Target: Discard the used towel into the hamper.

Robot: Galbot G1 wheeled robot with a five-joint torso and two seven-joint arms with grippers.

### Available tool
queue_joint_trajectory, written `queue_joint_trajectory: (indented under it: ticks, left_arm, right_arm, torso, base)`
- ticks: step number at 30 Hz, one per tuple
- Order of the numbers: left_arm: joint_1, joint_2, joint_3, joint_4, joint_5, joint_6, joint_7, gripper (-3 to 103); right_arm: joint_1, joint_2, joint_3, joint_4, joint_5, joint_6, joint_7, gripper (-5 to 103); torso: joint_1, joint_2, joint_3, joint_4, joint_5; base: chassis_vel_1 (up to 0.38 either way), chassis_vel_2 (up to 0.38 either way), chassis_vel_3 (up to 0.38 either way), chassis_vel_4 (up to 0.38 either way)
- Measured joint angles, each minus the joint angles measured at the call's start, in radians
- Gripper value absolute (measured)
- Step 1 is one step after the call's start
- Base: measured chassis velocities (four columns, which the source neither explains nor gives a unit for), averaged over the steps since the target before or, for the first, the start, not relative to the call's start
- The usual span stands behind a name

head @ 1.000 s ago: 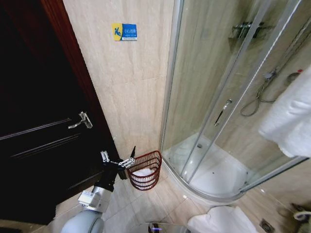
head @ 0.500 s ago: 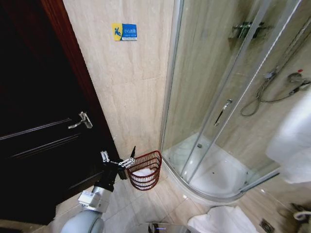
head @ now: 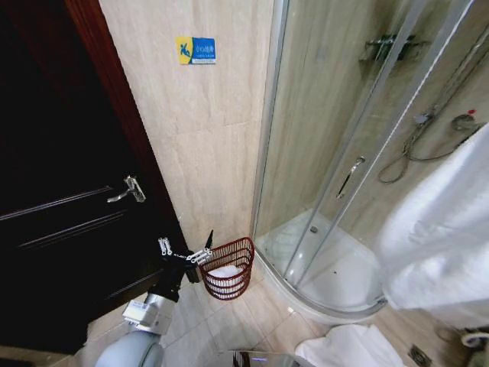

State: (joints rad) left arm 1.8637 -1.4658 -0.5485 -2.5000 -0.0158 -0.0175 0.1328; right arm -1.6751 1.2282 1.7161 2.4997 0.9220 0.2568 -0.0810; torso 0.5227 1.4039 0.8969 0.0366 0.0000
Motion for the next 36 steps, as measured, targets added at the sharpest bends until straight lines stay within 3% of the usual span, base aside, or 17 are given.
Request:
queue_joint_trajectory:
  ticks: [20,28,36]
  left_arm:
    - [0.0,0.0,0.0,0.0,0.0,0.0,0.0,100]
    - [0.0,0.0,0.0,0.0,0.0,0.0,0.0,100]
    - [0.0,0.0,0.0,0.0,0.0,0.0,0.0,100]
  right_arm:
    - [0.002,0.165,-0.257,-0.069,-0.307,0.241,-0.059,11]
    - [-0.013,0.229,-0.331,-0.121,-0.346,0.332,-0.066,11]
    - [-0.022,0.309,-0.423,-0.157,-0.371,0.469,-0.074,11]
  torso:
    - [0.0,0.0,0.0,0.0,0.0]
    - [0.0,0.0,0.0,-0.0001,-0.0001]
    - [0.0,0.0,0.0,0.0001,-0.0002]
  base:
    - [0.0,0.0,0.0,0.0]
    - [0.0,0.0,0.0,0.0]
    - [0.0,0.0,0.0,0.0]
